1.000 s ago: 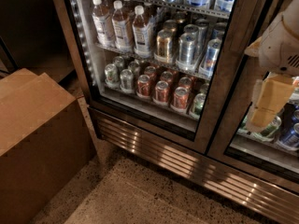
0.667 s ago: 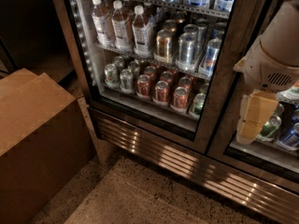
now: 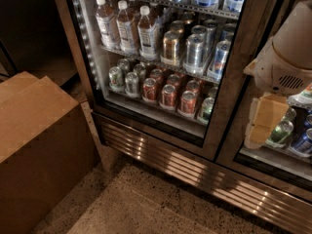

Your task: Open left fridge door

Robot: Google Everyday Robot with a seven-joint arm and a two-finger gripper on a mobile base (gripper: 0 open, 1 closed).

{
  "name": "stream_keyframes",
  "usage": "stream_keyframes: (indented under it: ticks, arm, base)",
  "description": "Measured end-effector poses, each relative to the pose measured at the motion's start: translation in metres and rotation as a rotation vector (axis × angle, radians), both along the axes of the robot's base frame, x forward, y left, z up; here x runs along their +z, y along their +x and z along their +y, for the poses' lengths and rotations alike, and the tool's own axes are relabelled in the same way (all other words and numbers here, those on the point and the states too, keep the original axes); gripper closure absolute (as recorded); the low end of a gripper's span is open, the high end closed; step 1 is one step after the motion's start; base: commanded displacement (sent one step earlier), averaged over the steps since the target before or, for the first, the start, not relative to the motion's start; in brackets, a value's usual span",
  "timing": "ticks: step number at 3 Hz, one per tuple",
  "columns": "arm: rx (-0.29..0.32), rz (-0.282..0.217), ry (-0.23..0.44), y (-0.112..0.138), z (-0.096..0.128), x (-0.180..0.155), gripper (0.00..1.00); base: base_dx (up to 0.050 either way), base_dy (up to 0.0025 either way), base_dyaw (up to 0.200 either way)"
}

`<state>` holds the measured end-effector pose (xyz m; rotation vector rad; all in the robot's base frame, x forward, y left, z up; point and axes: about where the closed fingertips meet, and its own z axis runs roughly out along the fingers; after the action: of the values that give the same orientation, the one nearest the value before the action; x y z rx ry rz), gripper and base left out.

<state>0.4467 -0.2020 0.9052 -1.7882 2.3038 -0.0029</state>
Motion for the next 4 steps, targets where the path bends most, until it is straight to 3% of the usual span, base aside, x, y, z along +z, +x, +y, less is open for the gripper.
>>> stream_keyframes:
  ticks: [2,4]
  arm:
    - [-0.177,-0.08,0.106,0.0,-0.0046,0.0043,0.0]
    - [-0.381,-0.203,0.085,-0.0021,-0.0028,0.0056,0.0]
  base:
    - [0.0,0.0,0.0]
    - [0.0,0.0,0.0]
